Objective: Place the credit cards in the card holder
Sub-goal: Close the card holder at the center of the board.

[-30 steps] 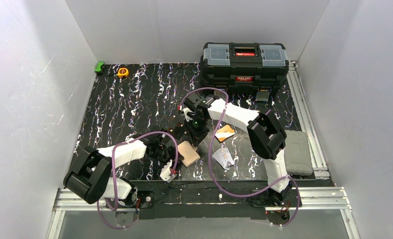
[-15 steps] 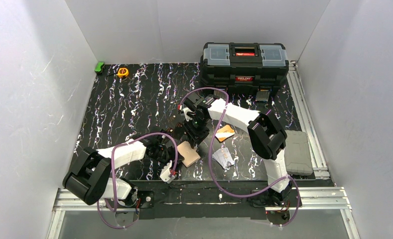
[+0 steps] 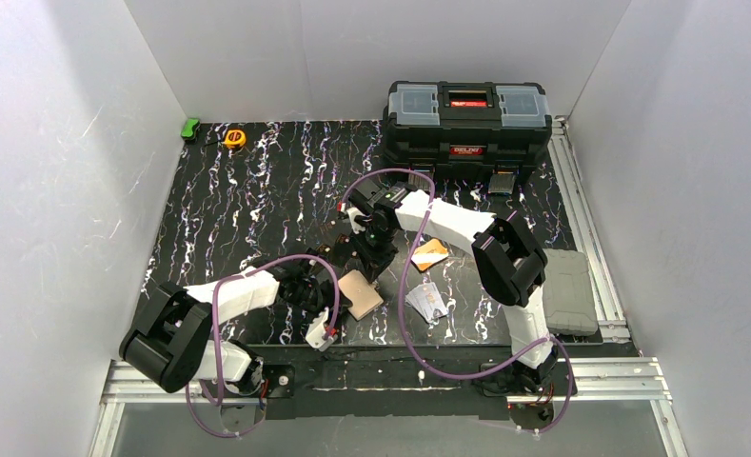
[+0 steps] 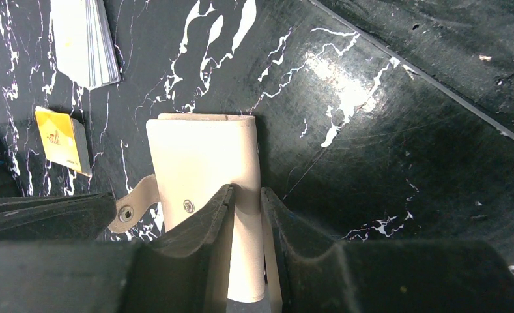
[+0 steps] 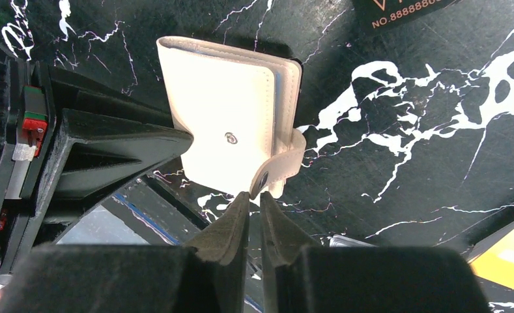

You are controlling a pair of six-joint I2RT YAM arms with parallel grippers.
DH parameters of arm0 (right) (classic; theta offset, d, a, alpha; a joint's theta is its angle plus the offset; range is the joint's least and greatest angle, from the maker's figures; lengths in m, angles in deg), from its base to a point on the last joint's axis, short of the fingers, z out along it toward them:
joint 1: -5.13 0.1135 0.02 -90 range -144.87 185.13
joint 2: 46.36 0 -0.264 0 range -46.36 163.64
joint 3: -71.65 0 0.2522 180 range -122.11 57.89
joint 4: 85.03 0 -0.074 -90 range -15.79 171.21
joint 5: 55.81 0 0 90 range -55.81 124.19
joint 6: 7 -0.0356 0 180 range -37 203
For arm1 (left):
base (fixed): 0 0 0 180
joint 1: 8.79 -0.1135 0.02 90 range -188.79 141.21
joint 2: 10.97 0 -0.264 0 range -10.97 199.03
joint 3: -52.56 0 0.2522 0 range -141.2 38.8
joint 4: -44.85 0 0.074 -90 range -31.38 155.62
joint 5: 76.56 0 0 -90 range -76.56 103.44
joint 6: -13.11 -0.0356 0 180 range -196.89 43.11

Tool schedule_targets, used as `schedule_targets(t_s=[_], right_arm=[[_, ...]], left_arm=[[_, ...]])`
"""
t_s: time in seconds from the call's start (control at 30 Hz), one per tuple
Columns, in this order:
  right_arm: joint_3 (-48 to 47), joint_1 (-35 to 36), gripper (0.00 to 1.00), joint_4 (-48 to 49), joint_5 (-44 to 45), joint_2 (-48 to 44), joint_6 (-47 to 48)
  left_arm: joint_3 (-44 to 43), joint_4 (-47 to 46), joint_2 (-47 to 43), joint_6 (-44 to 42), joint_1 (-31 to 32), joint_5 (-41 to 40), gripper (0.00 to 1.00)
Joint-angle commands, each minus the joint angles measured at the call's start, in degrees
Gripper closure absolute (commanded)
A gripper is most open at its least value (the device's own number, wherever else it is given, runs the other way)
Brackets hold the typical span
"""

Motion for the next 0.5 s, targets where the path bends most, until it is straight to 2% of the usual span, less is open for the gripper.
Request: schedule_targets(t_s=[0.0,0.2,0.33,0.47], right_arm=[[-2.2,0.3,0.83,0.3,0.4,-0.5,0.0],[-2.9,0.3,0.75,0.4,0.4,-0.6,-0.3],[-3.7,0.3,0.75,0.3,0.2,0.0,-0.4],[-4.2,0.3,0.80,0.0,0.3,0.3,-0.4]], left_arm=[[2.4,4.9,0.2,-13.0,0.8,0.1,0.80],[2.7,4.7,0.1,-12.6,0.9,0.0,0.80],[2.6,4.5,0.0,-12.3,1.0,0.0,0.80],[2.7,4.3,-0.1,-12.2,1.0,-0.1,0.80]])
